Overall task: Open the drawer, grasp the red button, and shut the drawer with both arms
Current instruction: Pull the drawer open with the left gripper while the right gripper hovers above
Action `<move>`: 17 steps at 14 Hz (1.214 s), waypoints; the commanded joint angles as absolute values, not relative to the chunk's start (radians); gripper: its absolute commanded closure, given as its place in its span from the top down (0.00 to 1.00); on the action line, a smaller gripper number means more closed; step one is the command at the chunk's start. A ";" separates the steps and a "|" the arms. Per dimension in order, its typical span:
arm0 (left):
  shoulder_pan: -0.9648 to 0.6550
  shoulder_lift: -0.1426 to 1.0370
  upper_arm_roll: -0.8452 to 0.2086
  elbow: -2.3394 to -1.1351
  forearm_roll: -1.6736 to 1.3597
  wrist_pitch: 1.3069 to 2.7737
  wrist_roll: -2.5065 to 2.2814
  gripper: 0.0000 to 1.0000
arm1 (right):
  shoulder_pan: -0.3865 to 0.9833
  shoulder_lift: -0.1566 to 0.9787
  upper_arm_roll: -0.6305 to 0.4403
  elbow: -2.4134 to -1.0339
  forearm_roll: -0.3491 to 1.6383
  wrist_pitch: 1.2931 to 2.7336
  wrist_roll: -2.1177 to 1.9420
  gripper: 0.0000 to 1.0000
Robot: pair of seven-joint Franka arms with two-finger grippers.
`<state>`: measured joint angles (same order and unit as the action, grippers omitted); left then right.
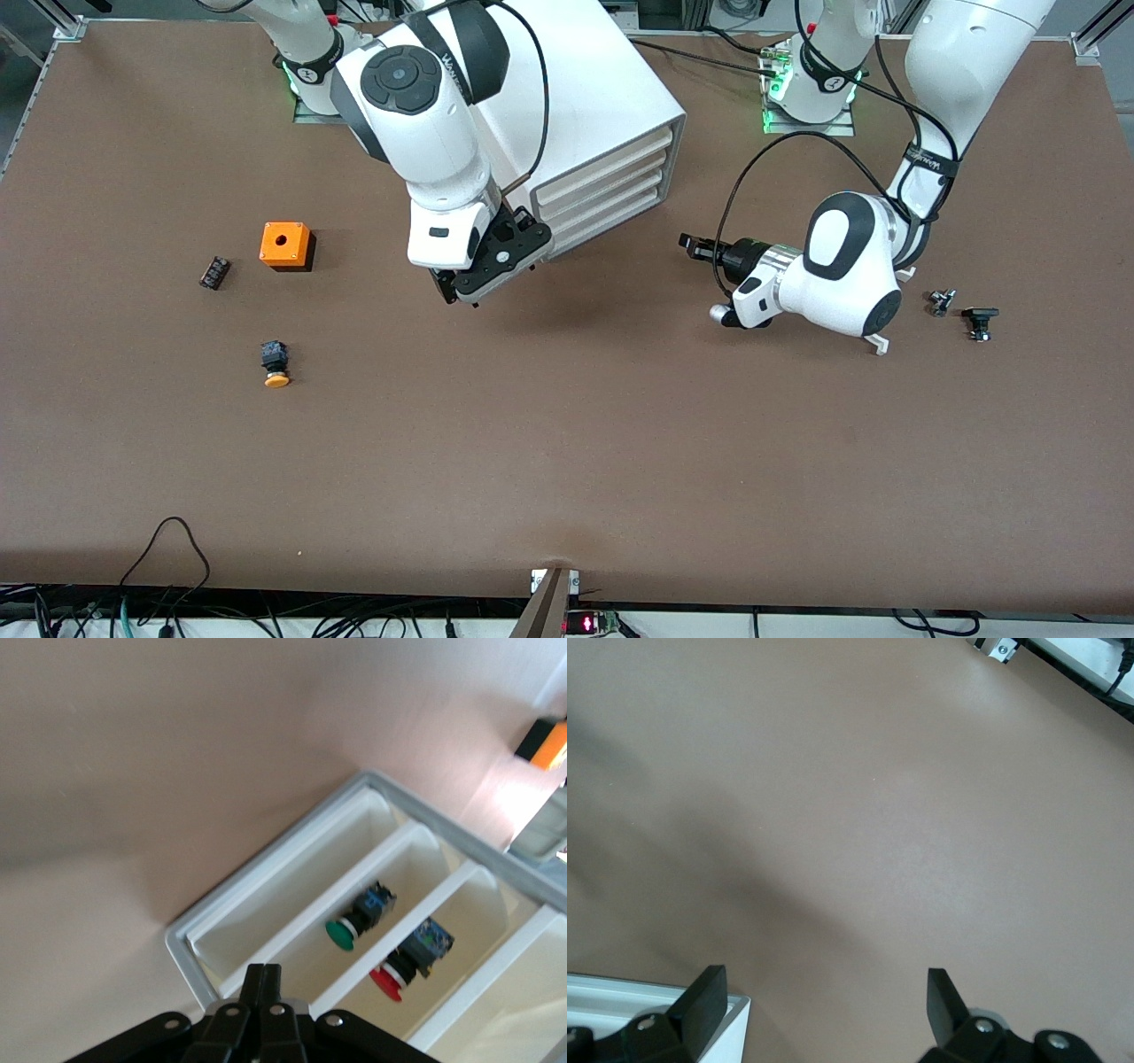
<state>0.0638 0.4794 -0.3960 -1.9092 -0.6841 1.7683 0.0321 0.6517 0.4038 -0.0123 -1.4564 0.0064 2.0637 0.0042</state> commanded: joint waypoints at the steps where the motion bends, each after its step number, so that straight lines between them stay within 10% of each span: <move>1: 0.038 0.462 -0.461 -1.980 -0.802 1.766 -0.012 0.58 | 0.643 0.407 -0.031 -1.407 -0.005 2.043 -0.018 1.00; 2: 0.026 0.460 -0.475 -1.997 -0.811 1.766 -0.011 0.89 | 0.618 0.402 -0.032 -1.404 0.001 2.043 -0.018 1.00; 3: 0.020 0.459 -0.498 -2.005 -0.811 1.766 -0.009 0.99 | 0.614 0.400 -0.032 -1.402 0.002 2.042 -0.017 1.00; 7: -0.003 0.459 -0.557 -2.057 -0.813 1.842 0.002 0.97 | 0.615 0.396 -0.031 -1.402 -0.005 2.042 -0.009 1.00; 9: -0.003 0.459 -0.593 -2.097 -0.813 1.920 0.003 0.81 | 0.615 0.396 -0.031 -1.402 -0.006 2.043 -0.009 1.00; 11: -0.003 0.462 -0.597 -2.106 -0.811 1.951 0.006 0.08 | 0.615 0.396 -0.031 -1.404 -0.008 2.043 -0.009 1.00; 17: 0.037 0.443 -0.537 -2.083 -0.790 1.948 0.055 0.00 | 0.614 0.396 -0.032 -1.402 -0.008 2.043 -0.011 1.00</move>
